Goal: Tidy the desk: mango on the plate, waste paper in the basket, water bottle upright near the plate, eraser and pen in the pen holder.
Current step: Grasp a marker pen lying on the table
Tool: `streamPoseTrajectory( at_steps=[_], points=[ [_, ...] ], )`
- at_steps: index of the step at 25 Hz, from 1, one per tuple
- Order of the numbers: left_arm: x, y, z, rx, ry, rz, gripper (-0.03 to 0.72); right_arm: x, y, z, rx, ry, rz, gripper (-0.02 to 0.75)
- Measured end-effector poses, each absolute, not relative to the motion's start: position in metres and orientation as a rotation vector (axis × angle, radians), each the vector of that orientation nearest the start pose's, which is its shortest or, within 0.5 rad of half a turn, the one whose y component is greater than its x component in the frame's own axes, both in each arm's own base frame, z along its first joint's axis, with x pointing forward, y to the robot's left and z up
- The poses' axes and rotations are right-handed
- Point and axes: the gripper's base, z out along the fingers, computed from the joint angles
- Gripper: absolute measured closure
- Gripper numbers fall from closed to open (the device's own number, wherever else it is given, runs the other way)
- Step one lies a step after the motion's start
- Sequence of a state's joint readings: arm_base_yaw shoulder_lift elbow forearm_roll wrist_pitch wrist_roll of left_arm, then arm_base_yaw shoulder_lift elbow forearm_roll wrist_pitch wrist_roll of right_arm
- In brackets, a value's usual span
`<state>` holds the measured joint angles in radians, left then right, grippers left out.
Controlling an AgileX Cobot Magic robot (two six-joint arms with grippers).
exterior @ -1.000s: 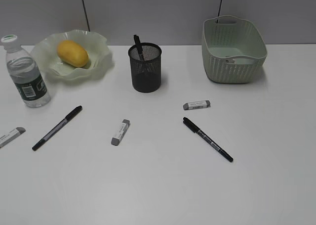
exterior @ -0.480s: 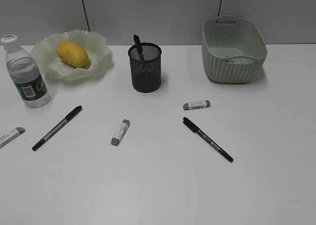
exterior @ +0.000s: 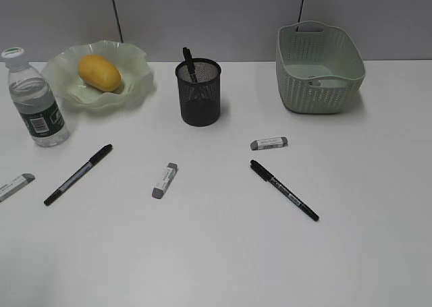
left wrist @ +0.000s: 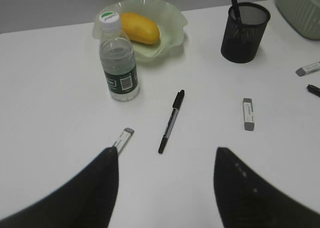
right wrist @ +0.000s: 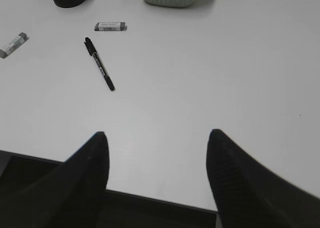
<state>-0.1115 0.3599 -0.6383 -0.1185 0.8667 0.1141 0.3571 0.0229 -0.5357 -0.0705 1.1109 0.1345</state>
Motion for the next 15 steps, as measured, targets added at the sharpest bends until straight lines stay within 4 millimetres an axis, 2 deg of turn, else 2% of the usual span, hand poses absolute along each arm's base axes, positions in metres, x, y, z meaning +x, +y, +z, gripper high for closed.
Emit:
streamPoseTrajectory(
  at_steps=[7,10,15],
  points=[
    [0.134,-0.03,0.337,0.294,2.234,-0.2,0.228,-0.005,-0.008,0.283,-0.226,2.074,0.215,0.246],
    [0.174,-0.039,0.331,0.354,2.323,-0.225,0.228,-0.005,-0.008,0.283,-0.226,2.074,0.215,0.247],
    [0.221,-0.064,0.322,0.518,2.404,-0.24,0.228,-0.005,-0.008,0.283,-0.226,2.075,0.216,0.247]
  ],
)
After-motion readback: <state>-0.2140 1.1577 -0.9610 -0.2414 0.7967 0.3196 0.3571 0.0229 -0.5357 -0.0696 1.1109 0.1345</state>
